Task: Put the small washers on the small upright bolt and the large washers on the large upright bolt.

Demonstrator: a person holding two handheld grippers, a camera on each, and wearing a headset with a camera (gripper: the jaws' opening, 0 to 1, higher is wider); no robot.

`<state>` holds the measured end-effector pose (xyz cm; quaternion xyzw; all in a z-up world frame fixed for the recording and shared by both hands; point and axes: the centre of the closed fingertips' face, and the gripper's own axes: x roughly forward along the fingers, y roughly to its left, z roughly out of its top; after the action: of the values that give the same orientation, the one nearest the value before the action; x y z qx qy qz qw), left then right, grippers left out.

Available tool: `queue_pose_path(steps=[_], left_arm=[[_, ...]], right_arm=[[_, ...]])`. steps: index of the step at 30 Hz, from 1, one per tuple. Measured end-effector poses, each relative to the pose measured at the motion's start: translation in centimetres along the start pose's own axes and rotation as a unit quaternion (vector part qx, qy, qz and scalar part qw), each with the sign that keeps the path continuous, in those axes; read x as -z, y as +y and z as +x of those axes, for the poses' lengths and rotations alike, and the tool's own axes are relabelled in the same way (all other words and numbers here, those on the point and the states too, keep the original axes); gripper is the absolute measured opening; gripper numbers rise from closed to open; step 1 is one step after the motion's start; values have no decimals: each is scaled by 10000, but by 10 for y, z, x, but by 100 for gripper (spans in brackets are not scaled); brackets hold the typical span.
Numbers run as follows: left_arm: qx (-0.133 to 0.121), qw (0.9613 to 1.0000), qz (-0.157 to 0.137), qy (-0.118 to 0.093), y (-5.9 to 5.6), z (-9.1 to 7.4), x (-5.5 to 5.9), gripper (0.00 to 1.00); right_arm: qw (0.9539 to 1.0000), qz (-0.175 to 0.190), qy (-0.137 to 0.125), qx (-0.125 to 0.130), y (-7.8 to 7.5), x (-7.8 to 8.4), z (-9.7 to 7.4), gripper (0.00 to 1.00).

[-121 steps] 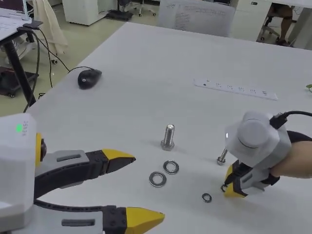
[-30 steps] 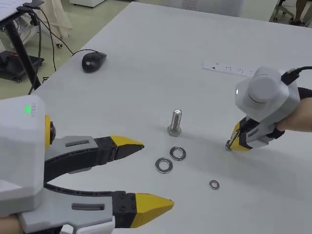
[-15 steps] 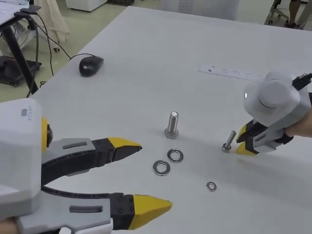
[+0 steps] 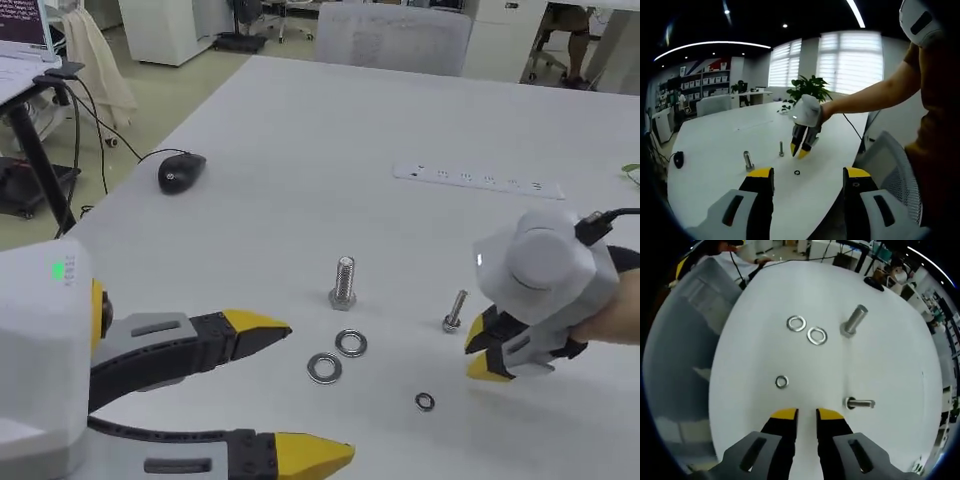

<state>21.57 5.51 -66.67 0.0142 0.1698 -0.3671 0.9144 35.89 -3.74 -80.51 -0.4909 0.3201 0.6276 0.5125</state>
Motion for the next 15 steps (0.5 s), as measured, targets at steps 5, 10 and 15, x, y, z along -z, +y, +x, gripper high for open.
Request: queue_pose_path(steps=[5, 10, 15], left_arm=[[-13, 10000, 37, -35, -1, -5, -3, 55], [-84, 9999, 71, -75, 1, -10, -5, 55], [-112, 9999, 71, -68, 1, -12, -4, 55]], right_arm=[[9997, -166, -12, -168, 14, -14, 10, 15], [9993, -273, 2, -236, 21, -22, 15, 15], [9990, -309, 41, -335, 26, -28, 21, 16]])
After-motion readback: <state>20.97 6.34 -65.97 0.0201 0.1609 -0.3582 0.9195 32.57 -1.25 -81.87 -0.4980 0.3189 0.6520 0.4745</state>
